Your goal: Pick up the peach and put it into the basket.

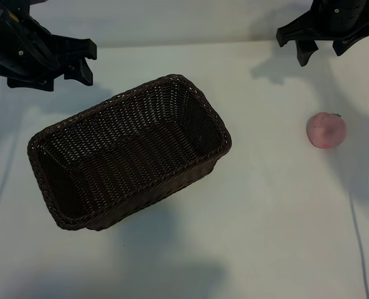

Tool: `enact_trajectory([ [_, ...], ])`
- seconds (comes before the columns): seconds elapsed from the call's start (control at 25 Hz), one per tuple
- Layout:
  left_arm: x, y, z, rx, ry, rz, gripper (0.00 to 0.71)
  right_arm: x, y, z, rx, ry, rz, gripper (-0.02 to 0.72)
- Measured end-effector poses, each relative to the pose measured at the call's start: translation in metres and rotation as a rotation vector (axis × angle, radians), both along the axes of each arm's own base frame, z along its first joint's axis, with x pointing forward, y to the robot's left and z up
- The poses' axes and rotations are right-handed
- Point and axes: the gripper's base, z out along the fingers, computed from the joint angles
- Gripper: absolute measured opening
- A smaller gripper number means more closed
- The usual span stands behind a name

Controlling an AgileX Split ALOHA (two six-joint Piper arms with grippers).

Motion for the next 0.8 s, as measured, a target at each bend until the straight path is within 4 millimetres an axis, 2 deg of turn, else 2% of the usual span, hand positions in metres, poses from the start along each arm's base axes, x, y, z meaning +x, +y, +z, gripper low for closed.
enact_trajectory([
  [0.24,-0.013,0.006,-0.001,0.055,0.072,0.02,0.593,0.0,0.0,0.0,-0.003,0.0,0.01,0.589],
  [0.4,-0.048,0.011,-0.001,0.067,0.076,0.065,0.593,0.0,0.0,0.0,-0.004,0.0,0.014,0.589],
  [0.56,-0.084,0.017,-0.014,0.01,0.07,0.183,0.593,0.0,0.0,0.0,-0.004,0.0,0.014,0.589],
  [0.8,-0.103,0.027,-0.037,-0.007,0.095,0.346,0.593,0.0,0.0,0.0,-0.005,0.0,0.017,0.589],
])
